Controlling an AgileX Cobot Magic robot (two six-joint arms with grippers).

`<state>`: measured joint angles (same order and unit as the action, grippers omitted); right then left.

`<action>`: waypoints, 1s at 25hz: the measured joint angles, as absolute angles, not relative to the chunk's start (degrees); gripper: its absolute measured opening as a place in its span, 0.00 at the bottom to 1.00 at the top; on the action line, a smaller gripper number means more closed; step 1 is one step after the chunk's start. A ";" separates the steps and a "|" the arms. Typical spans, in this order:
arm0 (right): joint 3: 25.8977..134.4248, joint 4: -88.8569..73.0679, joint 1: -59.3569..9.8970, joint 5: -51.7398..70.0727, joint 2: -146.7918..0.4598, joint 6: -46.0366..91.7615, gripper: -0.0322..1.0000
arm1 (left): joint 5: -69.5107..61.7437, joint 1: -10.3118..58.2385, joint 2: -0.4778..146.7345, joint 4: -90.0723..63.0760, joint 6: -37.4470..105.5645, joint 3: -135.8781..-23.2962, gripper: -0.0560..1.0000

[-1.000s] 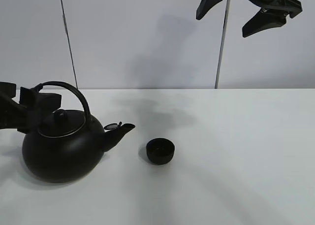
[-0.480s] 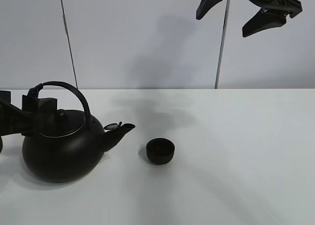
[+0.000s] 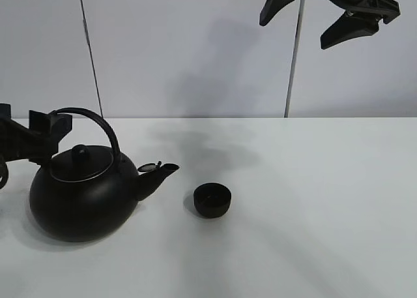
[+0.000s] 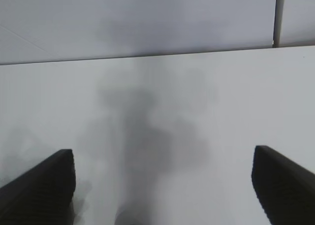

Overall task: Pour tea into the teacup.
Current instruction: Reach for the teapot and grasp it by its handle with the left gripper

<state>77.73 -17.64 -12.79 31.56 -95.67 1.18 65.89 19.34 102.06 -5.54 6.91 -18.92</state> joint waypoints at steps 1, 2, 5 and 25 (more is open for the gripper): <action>77.73 -17.64 -12.79 31.56 -95.67 1.18 0.68 | 65.81 19.28 102.14 -5.09 6.90 -19.17 0.65; 77.73 -17.64 -12.79 31.56 -95.67 1.18 0.68 | 65.69 19.21 102.26 -4.77 6.90 -19.44 0.65; 77.73 -17.64 -12.79 31.51 -95.67 1.18 0.68 | 65.13 19.21 102.58 -4.36 6.90 -19.68 0.65; 77.73 -17.64 -12.79 31.45 -95.67 1.16 0.68 | 58.79 19.21 102.58 -2.67 6.90 -21.77 0.46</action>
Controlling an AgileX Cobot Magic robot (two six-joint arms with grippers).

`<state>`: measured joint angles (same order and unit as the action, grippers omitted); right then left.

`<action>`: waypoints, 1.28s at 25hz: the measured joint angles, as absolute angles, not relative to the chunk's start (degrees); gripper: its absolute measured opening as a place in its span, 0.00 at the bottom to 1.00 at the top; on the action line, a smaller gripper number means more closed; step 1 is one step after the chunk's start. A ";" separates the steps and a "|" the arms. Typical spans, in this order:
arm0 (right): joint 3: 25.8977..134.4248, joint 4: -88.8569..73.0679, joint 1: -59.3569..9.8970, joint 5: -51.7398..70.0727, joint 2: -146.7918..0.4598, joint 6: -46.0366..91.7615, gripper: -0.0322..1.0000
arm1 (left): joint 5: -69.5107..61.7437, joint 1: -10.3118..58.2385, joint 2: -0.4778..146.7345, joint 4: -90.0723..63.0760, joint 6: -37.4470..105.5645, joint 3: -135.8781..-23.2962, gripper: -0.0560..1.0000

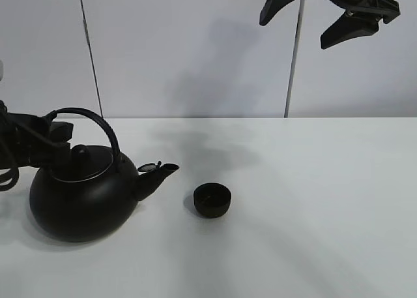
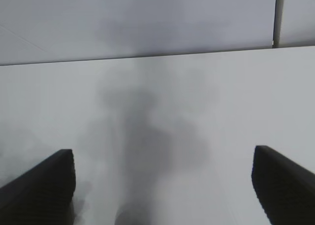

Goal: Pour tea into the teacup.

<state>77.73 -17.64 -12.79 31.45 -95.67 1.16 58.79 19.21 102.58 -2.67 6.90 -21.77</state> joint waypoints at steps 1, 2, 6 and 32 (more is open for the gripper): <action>77.73 -17.64 -12.79 31.45 -95.67 1.16 0.68 | 58.61 19.21 102.58 -2.65 6.90 -21.77 0.41; 77.73 -17.64 -12.79 31.45 -95.67 1.16 0.68 | 58.26 19.21 102.58 -2.65 6.84 -21.77 0.36; 77.73 -17.64 -12.79 31.45 -95.67 1.16 0.68 | 58.15 19.28 102.60 -1.16 7.48 -21.83 0.17; 77.73 -17.64 -12.79 31.35 -95.67 1.11 0.68 | 43.91 19.15 100.74 10.32 7.95 -34.58 0.16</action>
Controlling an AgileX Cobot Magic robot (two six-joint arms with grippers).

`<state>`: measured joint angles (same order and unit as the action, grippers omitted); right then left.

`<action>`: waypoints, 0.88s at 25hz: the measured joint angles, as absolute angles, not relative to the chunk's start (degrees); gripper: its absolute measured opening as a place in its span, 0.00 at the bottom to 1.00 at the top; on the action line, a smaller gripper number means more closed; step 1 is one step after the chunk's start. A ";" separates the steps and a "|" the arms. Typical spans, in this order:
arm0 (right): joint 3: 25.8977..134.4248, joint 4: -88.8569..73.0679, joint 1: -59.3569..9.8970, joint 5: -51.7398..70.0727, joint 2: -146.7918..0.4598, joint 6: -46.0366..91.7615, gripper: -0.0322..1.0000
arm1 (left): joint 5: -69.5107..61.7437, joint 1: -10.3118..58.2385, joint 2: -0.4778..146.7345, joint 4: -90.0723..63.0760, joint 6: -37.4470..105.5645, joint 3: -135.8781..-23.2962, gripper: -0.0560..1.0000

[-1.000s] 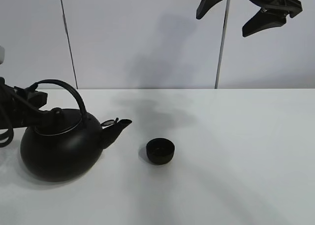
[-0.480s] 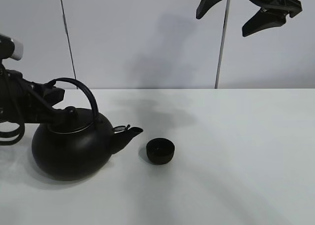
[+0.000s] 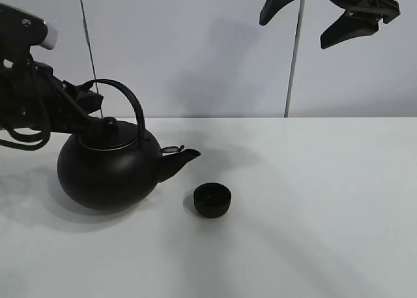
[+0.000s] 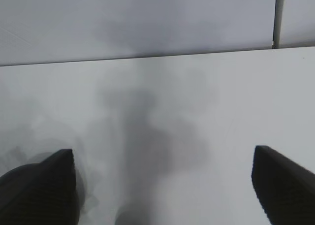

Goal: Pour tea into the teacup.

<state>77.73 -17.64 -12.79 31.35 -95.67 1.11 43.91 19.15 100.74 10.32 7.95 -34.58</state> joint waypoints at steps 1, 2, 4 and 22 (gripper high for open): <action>77.73 -17.64 -12.79 31.35 -95.67 1.11 0.68 | 42.79 19.15 100.74 10.62 7.95 -35.26 0.16; 77.73 -17.64 -12.79 31.35 -95.67 1.11 0.68 | 41.86 19.15 100.74 10.87 7.95 -35.89 0.16; 77.73 -17.64 -12.79 31.35 -95.67 1.11 0.68 | 40.13 19.15 100.74 11.12 8.07 -36.96 0.16; 77.73 -17.64 -12.79 31.30 -95.67 1.11 0.68 | 32.81 22.51 102.01 11.16 12.64 -43.00 0.15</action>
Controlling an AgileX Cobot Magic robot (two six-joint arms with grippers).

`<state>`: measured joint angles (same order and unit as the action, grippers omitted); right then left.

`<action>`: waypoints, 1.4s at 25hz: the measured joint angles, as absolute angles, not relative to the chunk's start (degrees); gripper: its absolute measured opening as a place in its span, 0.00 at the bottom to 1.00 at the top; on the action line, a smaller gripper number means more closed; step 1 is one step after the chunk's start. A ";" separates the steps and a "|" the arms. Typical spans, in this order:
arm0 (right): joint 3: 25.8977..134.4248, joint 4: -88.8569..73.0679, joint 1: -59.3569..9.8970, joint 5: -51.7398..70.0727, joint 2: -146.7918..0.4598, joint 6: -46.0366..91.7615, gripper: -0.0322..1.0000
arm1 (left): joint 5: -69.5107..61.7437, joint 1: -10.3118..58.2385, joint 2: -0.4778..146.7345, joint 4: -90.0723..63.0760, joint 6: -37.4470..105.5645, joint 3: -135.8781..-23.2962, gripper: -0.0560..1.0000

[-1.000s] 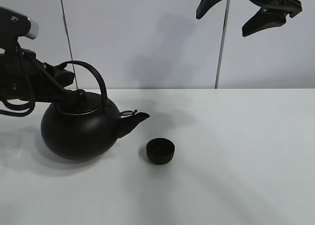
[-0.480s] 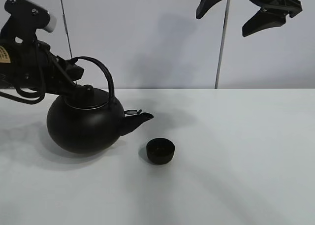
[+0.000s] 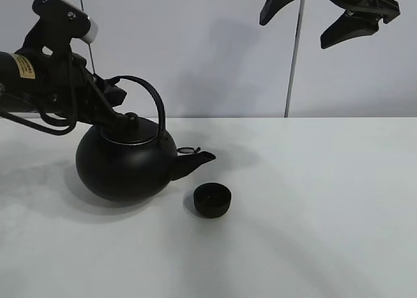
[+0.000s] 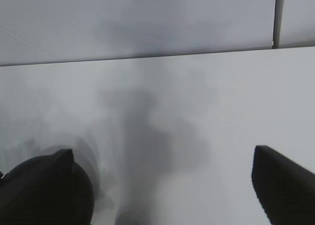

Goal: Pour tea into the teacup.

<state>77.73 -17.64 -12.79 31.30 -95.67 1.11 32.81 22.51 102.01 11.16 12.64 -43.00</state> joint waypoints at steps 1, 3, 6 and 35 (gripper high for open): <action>77.73 -17.64 -12.79 31.30 -95.67 1.11 0.68 | 32.77 22.51 102.01 11.16 12.77 -43.22 0.15; 77.73 -17.64 -12.79 31.30 -95.67 1.11 0.68 | 32.71 22.51 102.01 11.16 13.11 -43.50 0.15; 77.73 -17.64 -12.79 31.30 -95.67 1.11 0.68 | 32.64 22.51 102.01 11.16 14.31 -43.50 0.15; 77.68 -17.64 -12.79 31.30 -95.67 1.11 0.68 | 32.58 22.51 104.21 11.12 19.70 -45.56 0.15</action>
